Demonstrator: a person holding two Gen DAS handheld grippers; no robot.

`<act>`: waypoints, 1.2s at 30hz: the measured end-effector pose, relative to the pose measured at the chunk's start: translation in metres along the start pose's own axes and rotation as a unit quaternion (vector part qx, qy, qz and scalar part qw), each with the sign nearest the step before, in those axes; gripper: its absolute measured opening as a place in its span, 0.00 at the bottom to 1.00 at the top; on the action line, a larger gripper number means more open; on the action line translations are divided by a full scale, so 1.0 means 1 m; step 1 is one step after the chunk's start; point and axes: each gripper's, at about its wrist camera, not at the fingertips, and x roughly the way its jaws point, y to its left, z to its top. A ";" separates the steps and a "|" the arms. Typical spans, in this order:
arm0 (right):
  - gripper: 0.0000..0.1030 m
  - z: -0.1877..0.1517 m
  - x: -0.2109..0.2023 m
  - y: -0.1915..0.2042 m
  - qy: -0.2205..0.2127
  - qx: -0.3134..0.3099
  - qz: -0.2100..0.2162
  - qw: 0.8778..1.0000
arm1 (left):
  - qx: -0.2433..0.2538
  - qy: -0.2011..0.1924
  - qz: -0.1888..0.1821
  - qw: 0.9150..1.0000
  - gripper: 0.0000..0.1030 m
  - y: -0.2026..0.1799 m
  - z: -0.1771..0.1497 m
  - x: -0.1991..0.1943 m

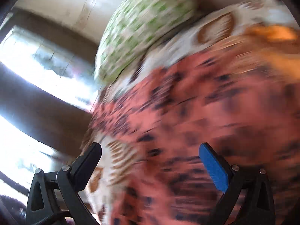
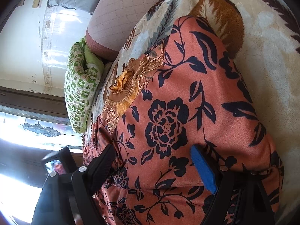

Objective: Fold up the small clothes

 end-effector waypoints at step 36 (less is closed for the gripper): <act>0.82 0.000 0.003 0.003 -0.015 -0.004 -0.007 1.000 | -0.022 -0.023 -0.281 0.959 0.11 -0.050 -0.006 -0.064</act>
